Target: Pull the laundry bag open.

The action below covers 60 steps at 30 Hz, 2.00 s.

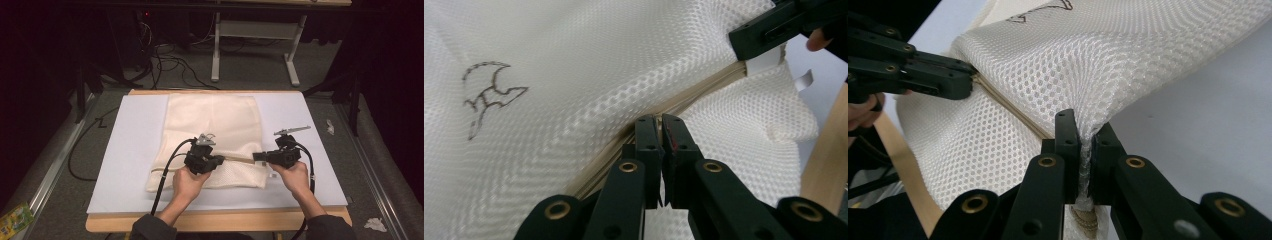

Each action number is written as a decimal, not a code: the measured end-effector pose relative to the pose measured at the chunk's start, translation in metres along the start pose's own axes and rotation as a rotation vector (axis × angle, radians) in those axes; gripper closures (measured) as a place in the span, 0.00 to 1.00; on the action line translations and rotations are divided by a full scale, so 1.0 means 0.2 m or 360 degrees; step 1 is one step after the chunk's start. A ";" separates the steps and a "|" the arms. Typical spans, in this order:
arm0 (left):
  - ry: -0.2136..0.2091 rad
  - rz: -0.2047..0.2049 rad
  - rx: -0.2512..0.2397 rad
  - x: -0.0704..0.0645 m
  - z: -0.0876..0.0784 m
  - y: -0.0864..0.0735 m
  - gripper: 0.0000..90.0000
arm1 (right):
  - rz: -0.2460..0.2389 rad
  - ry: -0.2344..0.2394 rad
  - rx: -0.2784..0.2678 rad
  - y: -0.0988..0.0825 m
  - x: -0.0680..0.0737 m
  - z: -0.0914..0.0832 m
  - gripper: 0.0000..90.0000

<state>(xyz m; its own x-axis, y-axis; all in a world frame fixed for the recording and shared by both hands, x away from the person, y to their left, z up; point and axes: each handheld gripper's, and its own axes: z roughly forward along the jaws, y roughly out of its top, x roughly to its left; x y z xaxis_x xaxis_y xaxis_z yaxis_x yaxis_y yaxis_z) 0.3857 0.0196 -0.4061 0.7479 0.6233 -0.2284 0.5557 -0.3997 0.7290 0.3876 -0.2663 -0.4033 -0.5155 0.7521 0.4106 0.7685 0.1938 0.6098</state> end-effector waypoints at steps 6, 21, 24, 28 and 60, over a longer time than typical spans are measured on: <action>0.0014 -0.0027 -0.0002 0.03 -0.03 -0.01 0.97 | 0.0011 -0.0012 0.0003 -0.01 -0.02 -0.01 0.97; 0.0026 -0.0040 -0.0004 0.06 -0.06 -0.02 0.97 | 0.0006 -0.0025 0.0014 -0.01 -0.02 -0.01 0.97; 0.0023 -0.0041 -0.0006 0.06 -0.06 -0.02 0.97 | 0.0005 -0.0023 0.0010 -0.01 -0.02 -0.01 0.97; 0.0031 -0.0038 -0.0006 0.06 -0.07 -0.02 0.97 | 0.0006 -0.0028 0.0016 -0.01 -0.02 -0.01 0.97; 0.0105 -0.0041 -0.0034 0.13 -0.18 -0.07 0.97 | -0.0004 -0.0043 0.0010 -0.01 -0.01 -0.01 0.97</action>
<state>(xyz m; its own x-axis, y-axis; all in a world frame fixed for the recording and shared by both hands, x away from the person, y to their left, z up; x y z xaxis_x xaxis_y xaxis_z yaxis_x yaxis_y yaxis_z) 0.3844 0.0653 -0.3989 0.7073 0.6766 -0.2049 0.5663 -0.3688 0.7370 0.3858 -0.2691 -0.4034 -0.5071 0.7683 0.3905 0.7695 0.1996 0.6066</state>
